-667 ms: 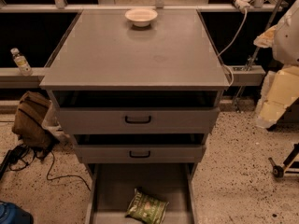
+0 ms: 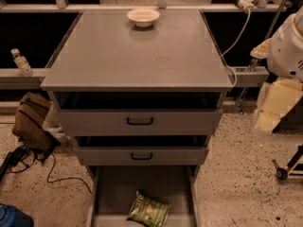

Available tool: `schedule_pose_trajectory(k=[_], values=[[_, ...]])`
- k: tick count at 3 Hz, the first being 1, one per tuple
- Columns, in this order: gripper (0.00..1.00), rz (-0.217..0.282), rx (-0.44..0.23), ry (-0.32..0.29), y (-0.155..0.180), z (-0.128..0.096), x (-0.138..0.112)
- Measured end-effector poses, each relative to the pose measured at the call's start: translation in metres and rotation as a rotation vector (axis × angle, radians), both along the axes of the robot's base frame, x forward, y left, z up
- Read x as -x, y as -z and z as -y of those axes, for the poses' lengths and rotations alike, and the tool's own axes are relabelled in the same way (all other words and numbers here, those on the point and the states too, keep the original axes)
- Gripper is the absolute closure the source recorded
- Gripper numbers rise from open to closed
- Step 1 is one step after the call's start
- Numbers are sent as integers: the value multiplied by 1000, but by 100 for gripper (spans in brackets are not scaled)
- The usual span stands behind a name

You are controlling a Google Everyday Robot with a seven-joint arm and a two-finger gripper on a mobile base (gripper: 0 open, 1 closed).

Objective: Pick green jalapeno chip bag from bottom drawer and place on counter

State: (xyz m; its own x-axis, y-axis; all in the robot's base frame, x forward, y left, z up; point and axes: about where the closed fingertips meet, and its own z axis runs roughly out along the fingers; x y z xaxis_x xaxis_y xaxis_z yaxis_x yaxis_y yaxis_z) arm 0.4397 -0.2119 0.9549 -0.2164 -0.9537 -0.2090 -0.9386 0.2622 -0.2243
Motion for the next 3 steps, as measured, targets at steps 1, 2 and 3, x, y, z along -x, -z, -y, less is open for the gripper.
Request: schedule_pose_trajectory(k=[1,2,3], values=[[0,-23,12,-31,55,-13,-4],[0,-79,-37,-31,135,-26,-17],[0,-79,-36,-31,135,-26,-17]])
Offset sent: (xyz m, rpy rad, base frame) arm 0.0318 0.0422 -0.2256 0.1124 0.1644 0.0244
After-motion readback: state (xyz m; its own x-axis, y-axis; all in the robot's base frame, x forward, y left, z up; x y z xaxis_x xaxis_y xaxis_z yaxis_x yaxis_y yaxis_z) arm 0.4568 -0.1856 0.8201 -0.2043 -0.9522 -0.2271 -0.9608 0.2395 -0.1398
